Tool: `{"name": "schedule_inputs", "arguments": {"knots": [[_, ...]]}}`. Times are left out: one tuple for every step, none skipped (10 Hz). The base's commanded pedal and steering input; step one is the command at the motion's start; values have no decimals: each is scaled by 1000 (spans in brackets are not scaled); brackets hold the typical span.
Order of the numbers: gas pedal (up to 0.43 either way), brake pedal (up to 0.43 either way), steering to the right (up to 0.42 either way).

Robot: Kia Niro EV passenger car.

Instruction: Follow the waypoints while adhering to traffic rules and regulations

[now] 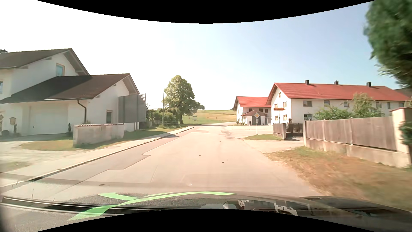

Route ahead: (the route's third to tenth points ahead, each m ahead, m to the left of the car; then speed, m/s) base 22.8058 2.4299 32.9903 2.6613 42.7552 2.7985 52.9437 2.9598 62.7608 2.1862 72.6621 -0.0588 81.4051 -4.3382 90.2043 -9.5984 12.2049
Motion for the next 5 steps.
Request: {"name": "schedule_inputs", "arguments": {"knots": [[157, 0, -7], [157, 0, -7], [157, 0, -7], [157, 0, -6], [157, 0, -6]]}}
